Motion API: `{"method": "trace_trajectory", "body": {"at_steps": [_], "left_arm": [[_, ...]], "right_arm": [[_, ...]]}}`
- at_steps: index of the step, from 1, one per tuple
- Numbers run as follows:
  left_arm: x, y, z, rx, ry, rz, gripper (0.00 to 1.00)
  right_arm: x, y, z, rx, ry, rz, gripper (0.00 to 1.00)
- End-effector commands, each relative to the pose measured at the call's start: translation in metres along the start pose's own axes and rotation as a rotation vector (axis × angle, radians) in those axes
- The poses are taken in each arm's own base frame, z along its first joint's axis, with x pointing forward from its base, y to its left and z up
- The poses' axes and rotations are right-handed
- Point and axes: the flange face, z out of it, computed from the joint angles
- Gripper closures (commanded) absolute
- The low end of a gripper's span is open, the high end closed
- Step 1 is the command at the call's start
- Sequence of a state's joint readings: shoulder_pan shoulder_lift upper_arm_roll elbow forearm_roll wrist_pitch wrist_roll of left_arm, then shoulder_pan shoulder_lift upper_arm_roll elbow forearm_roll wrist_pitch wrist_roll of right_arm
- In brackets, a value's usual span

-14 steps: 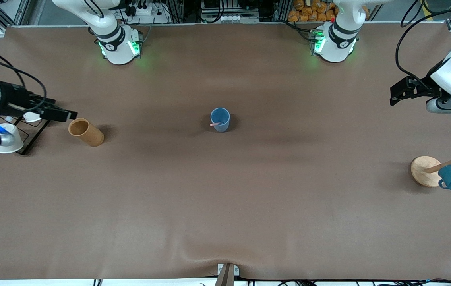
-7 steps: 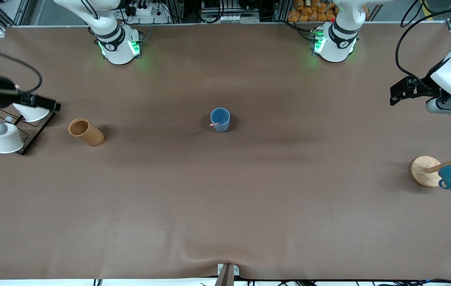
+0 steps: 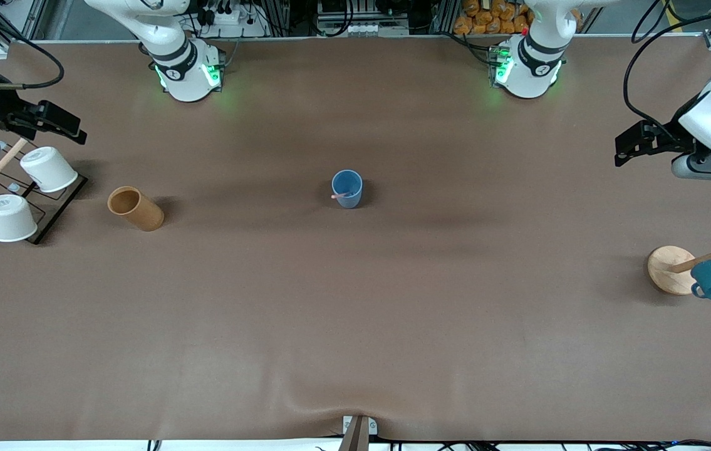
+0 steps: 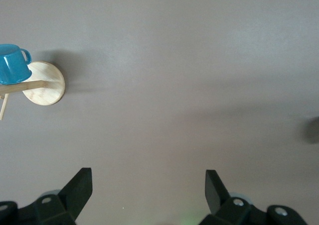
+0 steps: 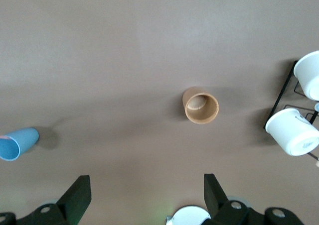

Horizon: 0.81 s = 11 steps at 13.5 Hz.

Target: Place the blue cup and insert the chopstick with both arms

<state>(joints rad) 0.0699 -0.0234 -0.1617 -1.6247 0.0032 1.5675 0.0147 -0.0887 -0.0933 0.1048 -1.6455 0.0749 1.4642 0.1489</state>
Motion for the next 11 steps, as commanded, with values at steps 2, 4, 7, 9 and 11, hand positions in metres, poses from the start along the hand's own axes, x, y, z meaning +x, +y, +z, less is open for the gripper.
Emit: {"method": "trace_trajectory", "body": {"at_steps": [2, 4, 7, 9, 11], "left_arm": [[-0.004, 0.000, -0.004, 0.021, 0.013, -0.007, 0.00], [-0.004, 0.001, -0.004, 0.021, 0.012, -0.006, 0.00], [-0.004, 0.001, -0.004, 0.021, 0.012, -0.006, 0.00], [-0.004, 0.001, -0.004, 0.021, 0.012, -0.006, 0.00], [-0.005, 0.001, -0.005, 0.022, 0.015, -0.006, 0.00]], "right_arm": [[0.016, -0.006, -0.004, -0.014, 0.030, -0.026, 0.00], [0.025, -0.009, -0.012, -0.012, 0.047, -0.032, 0.00], [0.021, -0.016, -0.011, -0.021, 0.024, -0.039, 0.00], [0.020, -0.016, -0.014, -0.035, 0.026, -0.042, 0.00], [0.021, -0.017, -0.013, -0.035, 0.023, -0.040, 0.00]]}}
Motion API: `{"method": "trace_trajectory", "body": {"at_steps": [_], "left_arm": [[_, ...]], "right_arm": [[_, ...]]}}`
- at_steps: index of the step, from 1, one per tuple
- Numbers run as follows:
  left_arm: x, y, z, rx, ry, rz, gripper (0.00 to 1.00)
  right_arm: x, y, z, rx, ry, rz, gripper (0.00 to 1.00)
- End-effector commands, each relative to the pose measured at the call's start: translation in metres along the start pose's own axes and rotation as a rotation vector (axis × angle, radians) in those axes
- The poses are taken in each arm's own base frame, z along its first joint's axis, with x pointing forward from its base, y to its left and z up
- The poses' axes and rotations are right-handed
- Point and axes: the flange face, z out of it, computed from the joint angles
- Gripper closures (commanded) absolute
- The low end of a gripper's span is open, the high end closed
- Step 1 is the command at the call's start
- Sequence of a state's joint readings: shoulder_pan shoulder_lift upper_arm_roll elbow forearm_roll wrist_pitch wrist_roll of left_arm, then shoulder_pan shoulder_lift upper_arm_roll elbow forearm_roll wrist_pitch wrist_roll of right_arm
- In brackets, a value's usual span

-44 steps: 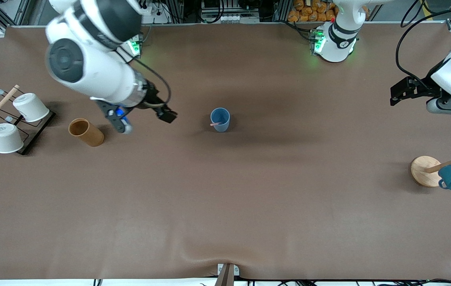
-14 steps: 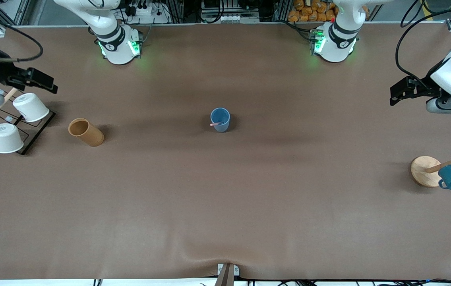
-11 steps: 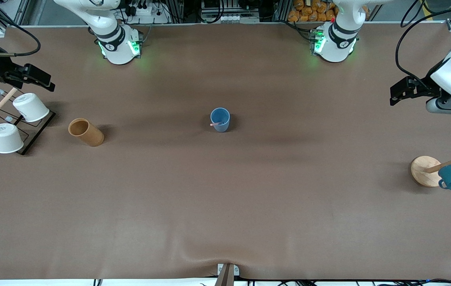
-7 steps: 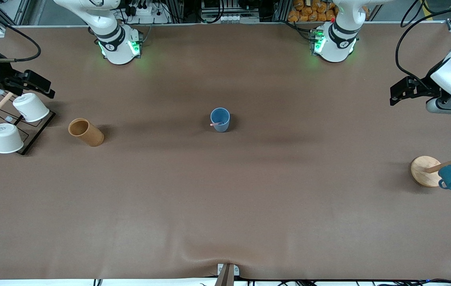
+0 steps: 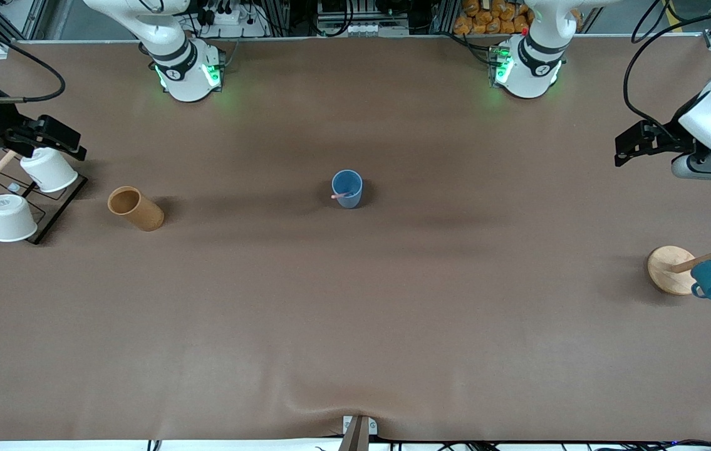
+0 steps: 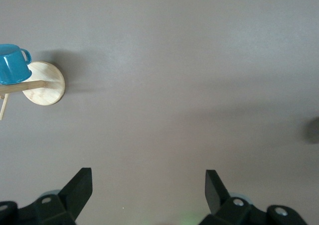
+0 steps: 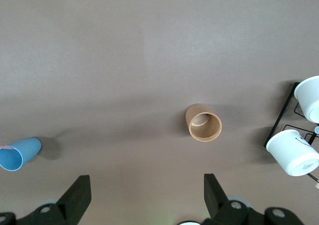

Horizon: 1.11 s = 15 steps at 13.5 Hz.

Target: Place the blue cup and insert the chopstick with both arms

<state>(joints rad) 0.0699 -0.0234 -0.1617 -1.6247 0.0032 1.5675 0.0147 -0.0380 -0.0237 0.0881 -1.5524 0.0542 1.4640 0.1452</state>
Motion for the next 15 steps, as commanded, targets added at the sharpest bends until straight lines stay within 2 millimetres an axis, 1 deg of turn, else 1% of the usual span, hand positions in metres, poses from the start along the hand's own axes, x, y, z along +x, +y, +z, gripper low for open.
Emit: {"method": "trace_trajectory", "body": {"at_steps": [1, 6, 15], "left_arm": [[-0.0047, 0.0007, -0.0060, 0.022, 0.016, -0.006, 0.00], [-0.0048, 0.0007, -0.0073, 0.022, 0.018, -0.006, 0.00], [-0.0066, 0.0009, -0.0115, 0.022, 0.023, -0.006, 0.00]], "right_arm": [[0.0005, -0.0026, -0.0054, -0.023, -0.001, -0.007, 0.00], [-0.0005, -0.0017, -0.0073, -0.024, 0.005, -0.006, 0.00], [0.0018, 0.0030, -0.0050, -0.022, 0.004, -0.004, 0.00]]}}
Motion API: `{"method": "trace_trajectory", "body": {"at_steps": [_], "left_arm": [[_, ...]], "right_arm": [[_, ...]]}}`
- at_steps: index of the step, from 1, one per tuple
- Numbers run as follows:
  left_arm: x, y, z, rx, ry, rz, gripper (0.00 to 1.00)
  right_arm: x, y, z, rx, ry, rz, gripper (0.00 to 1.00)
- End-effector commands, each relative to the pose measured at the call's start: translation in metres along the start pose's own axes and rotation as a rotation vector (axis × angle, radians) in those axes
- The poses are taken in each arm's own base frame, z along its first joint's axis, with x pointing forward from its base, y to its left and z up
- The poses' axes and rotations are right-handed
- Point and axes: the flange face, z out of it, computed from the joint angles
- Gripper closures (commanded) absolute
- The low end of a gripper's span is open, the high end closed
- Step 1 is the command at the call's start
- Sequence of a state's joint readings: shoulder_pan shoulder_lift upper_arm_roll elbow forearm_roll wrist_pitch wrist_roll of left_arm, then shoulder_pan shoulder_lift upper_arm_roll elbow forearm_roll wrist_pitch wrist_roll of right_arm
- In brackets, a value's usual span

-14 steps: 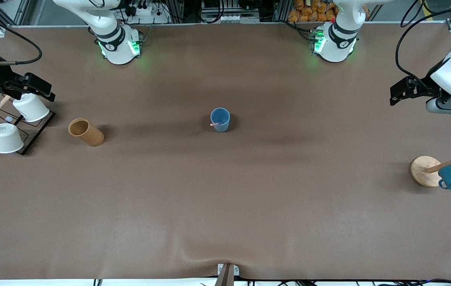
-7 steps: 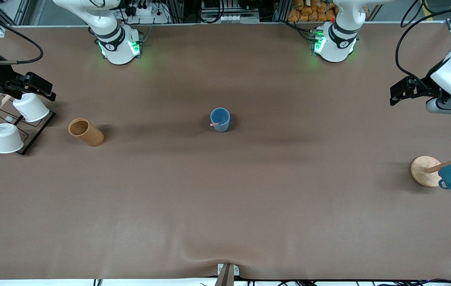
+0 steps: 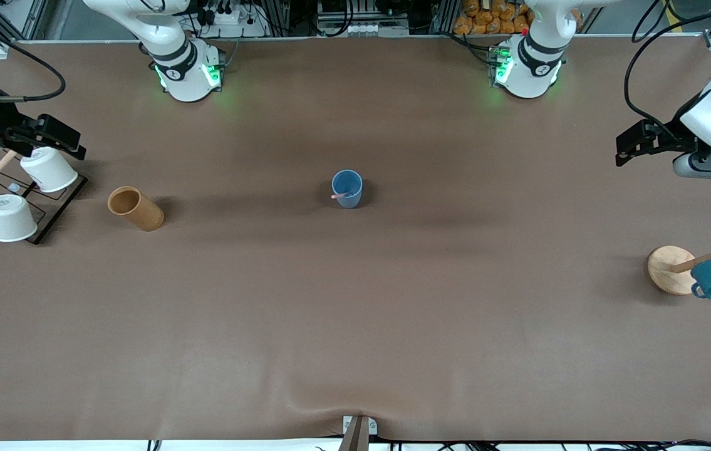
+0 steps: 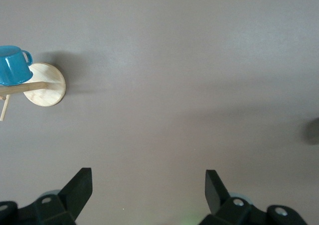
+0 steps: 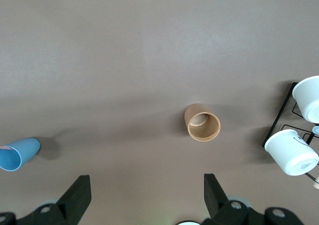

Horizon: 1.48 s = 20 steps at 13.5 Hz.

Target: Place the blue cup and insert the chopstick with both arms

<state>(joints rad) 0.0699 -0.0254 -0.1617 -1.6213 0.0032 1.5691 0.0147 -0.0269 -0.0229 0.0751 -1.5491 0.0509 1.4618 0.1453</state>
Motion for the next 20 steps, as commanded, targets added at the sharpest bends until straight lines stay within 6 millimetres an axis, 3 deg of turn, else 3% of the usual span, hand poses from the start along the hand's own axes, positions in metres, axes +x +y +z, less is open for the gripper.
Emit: {"method": "trace_trajectory", "body": {"at_steps": [1, 15, 20], "left_arm": [[-0.006, 0.001, -0.009, 0.022, 0.019, -0.006, 0.00], [-0.006, 0.004, -0.008, 0.022, 0.011, 0.003, 0.00], [-0.003, 0.000, -0.021, 0.013, 0.040, -0.001, 0.00]], "right_arm": [[0.002, 0.002, -0.004, -0.019, 0.004, -0.006, 0.00], [0.002, 0.002, -0.002, -0.020, -0.003, -0.008, 0.00], [0.001, 0.002, -0.003, -0.020, -0.003, -0.009, 0.00]]}}
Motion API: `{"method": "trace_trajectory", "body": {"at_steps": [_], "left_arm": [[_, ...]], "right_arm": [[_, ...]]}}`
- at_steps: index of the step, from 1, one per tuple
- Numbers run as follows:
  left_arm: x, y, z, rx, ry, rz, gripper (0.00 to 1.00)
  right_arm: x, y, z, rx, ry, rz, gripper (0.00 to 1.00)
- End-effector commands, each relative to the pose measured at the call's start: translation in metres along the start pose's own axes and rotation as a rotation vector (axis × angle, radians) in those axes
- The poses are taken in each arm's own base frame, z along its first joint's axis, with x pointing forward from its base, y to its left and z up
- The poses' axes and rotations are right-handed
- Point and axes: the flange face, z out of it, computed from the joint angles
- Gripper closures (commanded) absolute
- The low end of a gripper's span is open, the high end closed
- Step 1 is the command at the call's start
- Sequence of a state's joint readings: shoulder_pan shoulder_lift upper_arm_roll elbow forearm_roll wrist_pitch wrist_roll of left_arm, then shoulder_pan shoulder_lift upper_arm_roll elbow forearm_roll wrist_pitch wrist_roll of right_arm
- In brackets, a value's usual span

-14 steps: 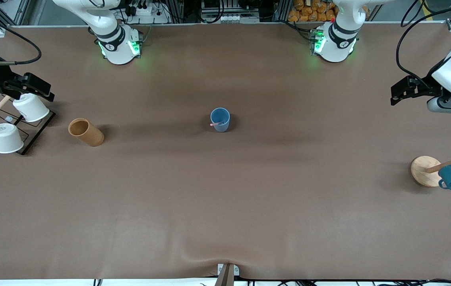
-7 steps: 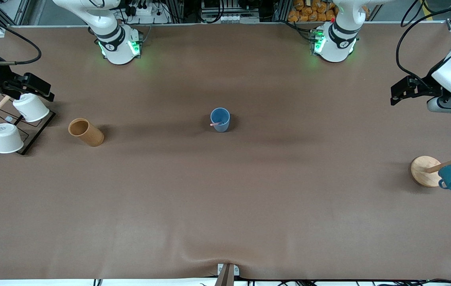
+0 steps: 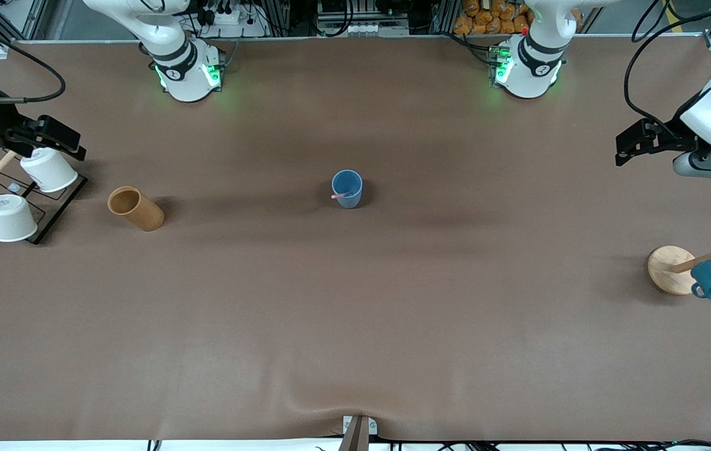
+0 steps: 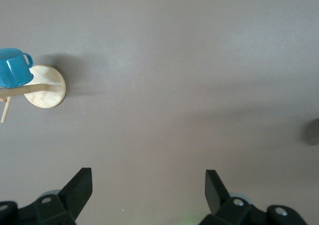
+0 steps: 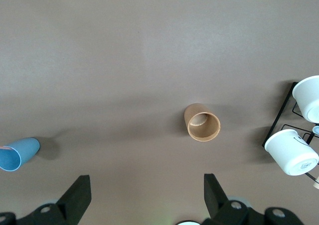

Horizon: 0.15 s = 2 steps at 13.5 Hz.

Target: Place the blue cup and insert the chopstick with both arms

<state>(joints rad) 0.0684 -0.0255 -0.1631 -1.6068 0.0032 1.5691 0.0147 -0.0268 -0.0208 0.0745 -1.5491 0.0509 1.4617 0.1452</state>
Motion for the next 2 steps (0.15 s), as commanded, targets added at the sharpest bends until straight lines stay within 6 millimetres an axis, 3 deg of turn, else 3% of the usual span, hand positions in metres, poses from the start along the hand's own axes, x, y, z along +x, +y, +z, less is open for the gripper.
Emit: {"method": "trace_trajectory", "body": {"at_steps": [1, 2], "left_arm": [[-0.0043, -0.0027, -0.0182, 0.011, 0.027, -0.005, 0.00], [-0.0055, -0.0033, -0.0200, 0.017, 0.021, -0.006, 0.00]], "right_arm": [[0.0005, 0.0022, -0.0048, -0.020, 0.000, -0.008, 0.00], [0.0005, 0.0022, -0.0048, -0.020, 0.000, -0.008, 0.00]]}}
